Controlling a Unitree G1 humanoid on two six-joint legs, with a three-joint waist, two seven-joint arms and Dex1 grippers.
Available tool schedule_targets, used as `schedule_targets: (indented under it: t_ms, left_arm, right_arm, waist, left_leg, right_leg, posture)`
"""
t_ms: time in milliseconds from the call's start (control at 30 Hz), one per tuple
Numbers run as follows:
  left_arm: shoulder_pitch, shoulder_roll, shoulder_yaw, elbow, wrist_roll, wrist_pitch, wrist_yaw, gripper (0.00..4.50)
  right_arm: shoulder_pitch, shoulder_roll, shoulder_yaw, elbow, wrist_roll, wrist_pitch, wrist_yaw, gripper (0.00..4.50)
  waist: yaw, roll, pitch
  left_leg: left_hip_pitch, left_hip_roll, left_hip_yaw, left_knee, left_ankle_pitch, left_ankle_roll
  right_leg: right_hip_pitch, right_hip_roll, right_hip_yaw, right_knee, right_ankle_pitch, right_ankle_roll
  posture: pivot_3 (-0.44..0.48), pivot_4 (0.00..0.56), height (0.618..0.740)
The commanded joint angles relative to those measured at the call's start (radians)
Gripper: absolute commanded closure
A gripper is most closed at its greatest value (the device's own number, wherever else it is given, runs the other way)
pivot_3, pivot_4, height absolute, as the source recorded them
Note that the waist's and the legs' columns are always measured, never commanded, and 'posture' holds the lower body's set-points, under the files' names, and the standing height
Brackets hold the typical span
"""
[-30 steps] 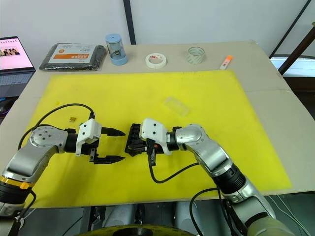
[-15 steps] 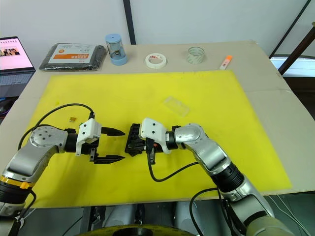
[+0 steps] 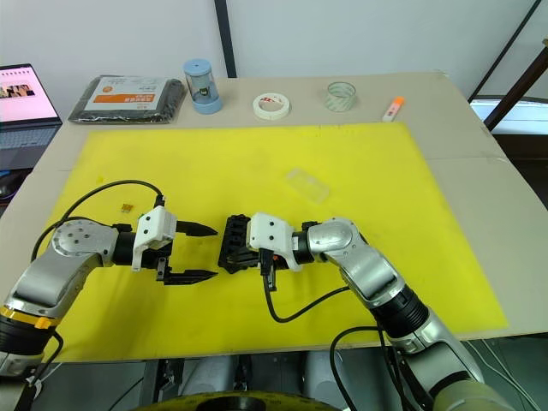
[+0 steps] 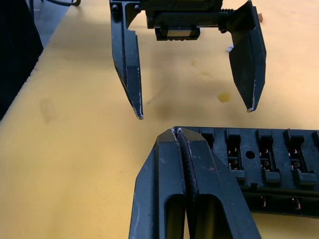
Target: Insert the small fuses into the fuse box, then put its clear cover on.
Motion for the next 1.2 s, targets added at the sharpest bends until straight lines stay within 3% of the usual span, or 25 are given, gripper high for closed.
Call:
schedule_targets:
  t_ms: [33,1200]
  left_arm:
    - [-0.005,-0.002,0.012,-0.022,0.0,-0.012,0.001,0.0]
    - [0.001,-0.004,0.015,-0.024,0.0,-0.012,0.01,0.0]
  right_arm:
    - [0.019,-0.02,0.036,0.023,-0.03,0.014,0.014,4.45]
    - [-0.033,-0.021,-0.004,0.042,-0.029,0.056,0.015,4.45]
  waist:
    - [0.0,0.0,0.0]
    - [0.001,0.0,0.0]
  left_leg:
    - [0.0,0.0,0.0,0.0,0.0,0.0]
    - [0.001,0.0,0.0,0.0,0.0,0.001]
  right_leg:
    - [0.0,0.0,0.0,0.0,0.0,0.0]
    - [0.001,0.0,0.0,0.001,0.0,0.0]
  posture:
    - [0.0,0.15,0.74]
    - [0.0,0.15,0.74]
